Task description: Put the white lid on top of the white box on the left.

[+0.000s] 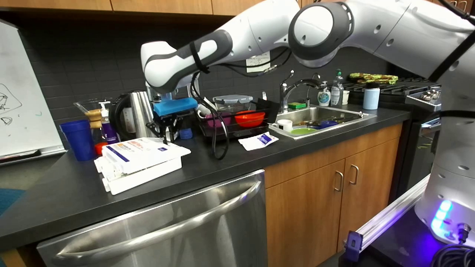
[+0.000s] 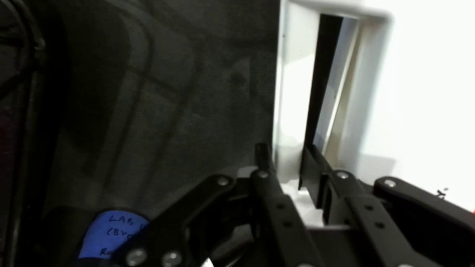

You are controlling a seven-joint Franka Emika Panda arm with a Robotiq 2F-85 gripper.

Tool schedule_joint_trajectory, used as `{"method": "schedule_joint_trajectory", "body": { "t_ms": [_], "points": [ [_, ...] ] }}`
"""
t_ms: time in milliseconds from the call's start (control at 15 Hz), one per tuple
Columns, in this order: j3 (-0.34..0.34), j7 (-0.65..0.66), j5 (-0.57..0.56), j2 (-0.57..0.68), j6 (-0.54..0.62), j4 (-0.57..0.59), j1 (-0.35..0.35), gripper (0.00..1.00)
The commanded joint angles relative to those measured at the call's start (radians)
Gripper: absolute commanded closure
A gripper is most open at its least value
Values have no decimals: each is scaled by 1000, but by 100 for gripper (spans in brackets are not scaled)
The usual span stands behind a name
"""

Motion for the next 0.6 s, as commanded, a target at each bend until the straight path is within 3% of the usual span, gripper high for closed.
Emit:
{"method": "schedule_joint_trajectory", "body": {
  "t_ms": [0,133,533],
  "points": [
    [14,-25,14,-13,-7,-12,-18,100],
    [14,-25,15,-14,-7,-13,-19,95],
    [32,-15,25,-28,-11,-19,-19,95]
  ]
}}
